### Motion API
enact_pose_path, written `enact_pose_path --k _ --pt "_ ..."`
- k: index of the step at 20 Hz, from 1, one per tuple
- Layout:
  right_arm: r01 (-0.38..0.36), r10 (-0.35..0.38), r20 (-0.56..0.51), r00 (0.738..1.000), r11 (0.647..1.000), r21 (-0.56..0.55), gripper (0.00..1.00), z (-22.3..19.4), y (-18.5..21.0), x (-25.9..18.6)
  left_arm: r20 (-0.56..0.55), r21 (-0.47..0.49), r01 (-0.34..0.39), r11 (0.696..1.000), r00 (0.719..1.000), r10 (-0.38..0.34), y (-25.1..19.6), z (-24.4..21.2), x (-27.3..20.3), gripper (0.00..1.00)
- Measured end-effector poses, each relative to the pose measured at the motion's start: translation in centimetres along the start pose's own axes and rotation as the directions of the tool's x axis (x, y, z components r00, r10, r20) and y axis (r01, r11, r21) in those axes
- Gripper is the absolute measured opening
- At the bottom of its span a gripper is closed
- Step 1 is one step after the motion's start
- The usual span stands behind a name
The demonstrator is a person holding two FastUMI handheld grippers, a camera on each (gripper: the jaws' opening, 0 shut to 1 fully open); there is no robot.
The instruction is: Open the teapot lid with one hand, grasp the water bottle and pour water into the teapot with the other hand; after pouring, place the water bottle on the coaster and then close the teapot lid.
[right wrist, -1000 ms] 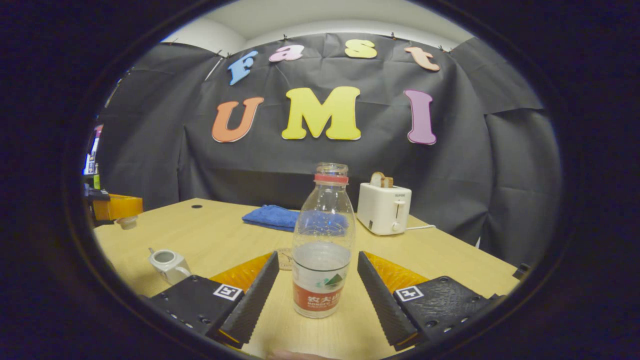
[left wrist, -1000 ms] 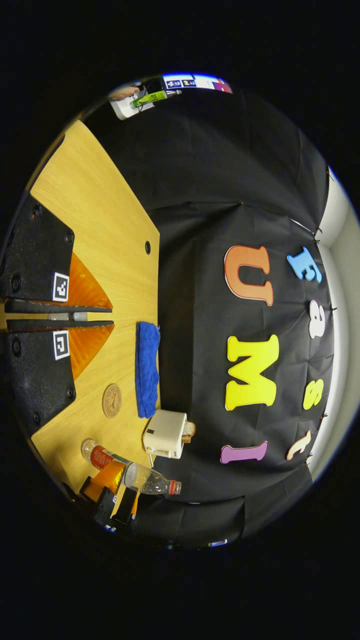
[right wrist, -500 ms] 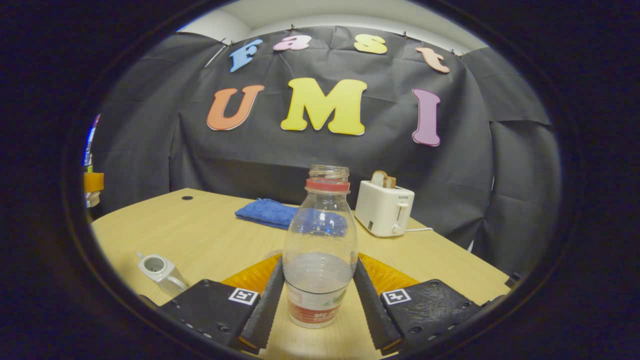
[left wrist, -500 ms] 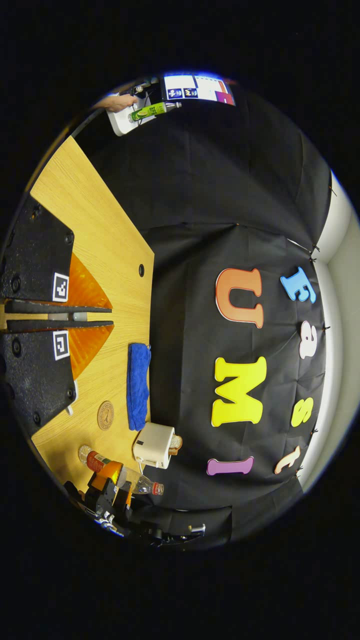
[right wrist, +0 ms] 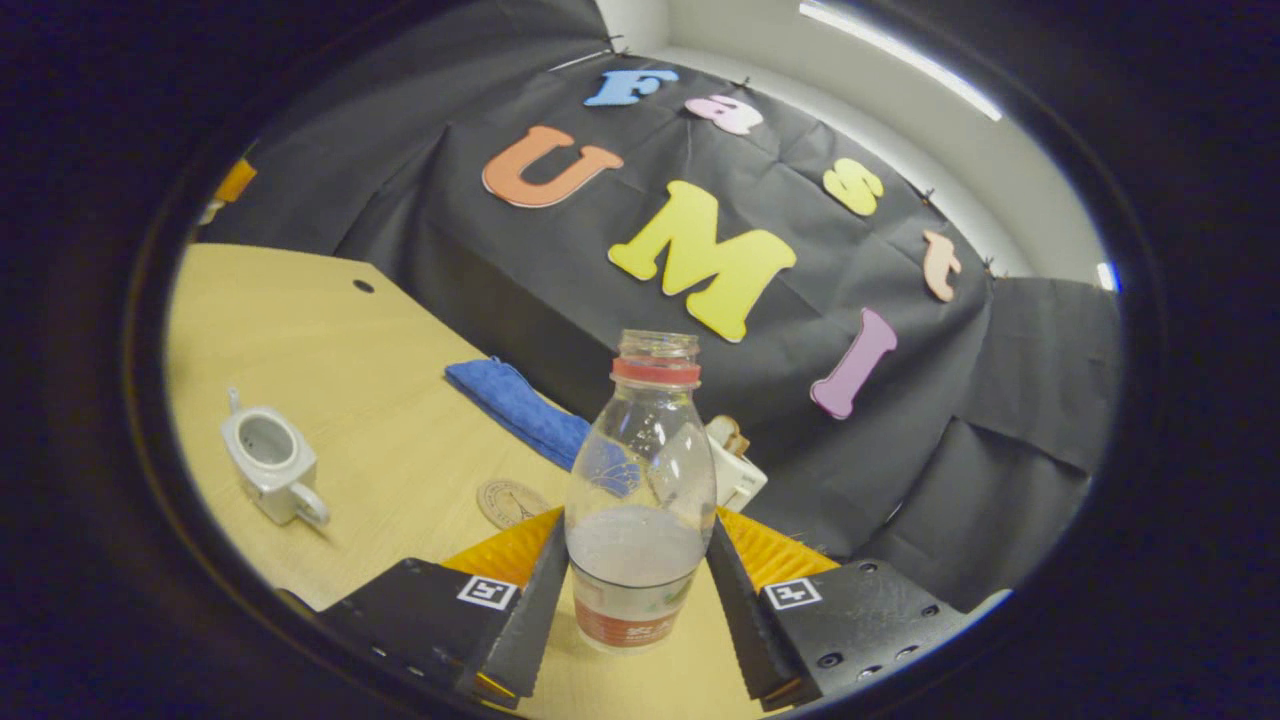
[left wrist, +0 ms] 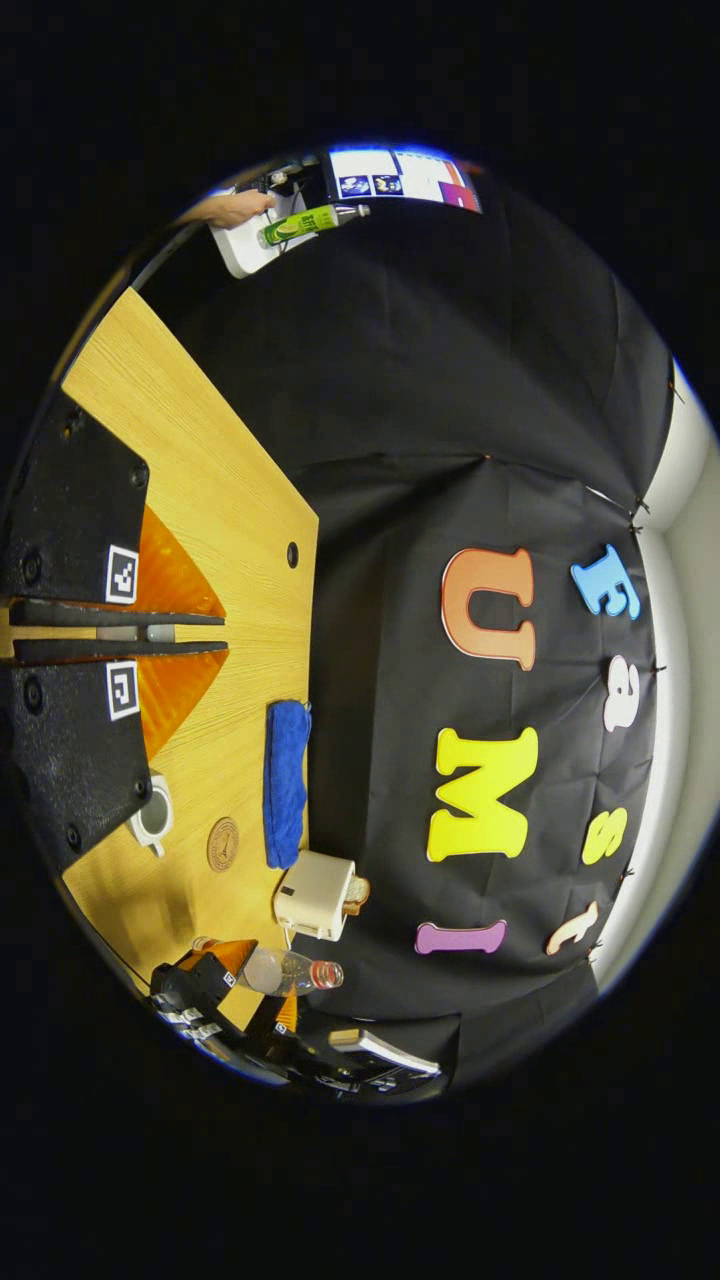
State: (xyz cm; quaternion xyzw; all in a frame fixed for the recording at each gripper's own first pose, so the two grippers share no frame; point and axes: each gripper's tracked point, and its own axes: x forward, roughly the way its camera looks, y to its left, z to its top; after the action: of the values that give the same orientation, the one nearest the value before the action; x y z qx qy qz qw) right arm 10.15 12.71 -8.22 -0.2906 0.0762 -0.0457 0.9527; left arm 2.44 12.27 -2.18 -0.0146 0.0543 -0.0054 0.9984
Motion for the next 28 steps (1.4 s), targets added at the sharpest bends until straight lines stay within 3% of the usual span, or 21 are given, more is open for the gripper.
enact_pose_path --k 2,4,7,8,13,17,18,22,28 --pt "-0.004 0.005 0.016 1.0 0.996 -0.085 0.75 0.6 1.0 -0.4 0.007 0.019 0.005 1.0 1.0 -0.005 -0.1 0.3 -0.2 0.07" --pt "0.027 -0.012 0.058 0.998 0.966 -0.258 0.75 1.3 1.9 -1.0 0.024 0.022 0.018 1.0 1.0 -0.018 -0.6 1.0 -0.5 0.07" --pt "0.116 -0.043 0.157 0.987 0.864 -0.491 0.75 2.7 3.2 -1.9 0.046 0.039 0.028 0.999 0.998 -0.029 -1.0 1.7 -1.1 0.07" --pt "0.122 -0.037 0.17 0.985 0.843 -0.524 0.74 2.5 3.7 -1.8 0.049 0.046 0.029 0.999 0.998 -0.031 -1.0 1.8 -1.2 0.07" --pt "0.104 -0.003 0.16 0.987 0.771 -0.629 0.76 1.7 5.1 -1.3 0.055 0.056 0.03 0.998 0.998 -0.034 -1.2 2.0 -1.4 0.07" --pt "0.159 -0.004 0.21 0.978 0.665 -0.73 0.75 2.4 5.1 -1.2 0.046 0.063 0.032 0.997 0.998 -0.035 -1.3 1.7 -1.2 0.07" --pt "0.178 0.003 0.23 0.973 0.623 -0.762 0.76 2.7 5.0 -1.1 0.041 0.068 0.03 0.997 0.999 -0.033 -1.3 1.6 -1.2 0.07" --pt "0.215 0.027 0.269 0.963 0.529 -0.821 0.76 3.3 5.3 -1.6 0.036 0.075 0.028 0.997 0.999 -0.03 -1.3 1.5 -1.1 0.07" --pt "0.232 0.03 0.28 0.959 0.48 -0.846 0.74 3.3 5.4 -0.8 0.018 0.095 0.02 0.995 1.0 -0.022 -1.1 0.9 -0.8 0.07"
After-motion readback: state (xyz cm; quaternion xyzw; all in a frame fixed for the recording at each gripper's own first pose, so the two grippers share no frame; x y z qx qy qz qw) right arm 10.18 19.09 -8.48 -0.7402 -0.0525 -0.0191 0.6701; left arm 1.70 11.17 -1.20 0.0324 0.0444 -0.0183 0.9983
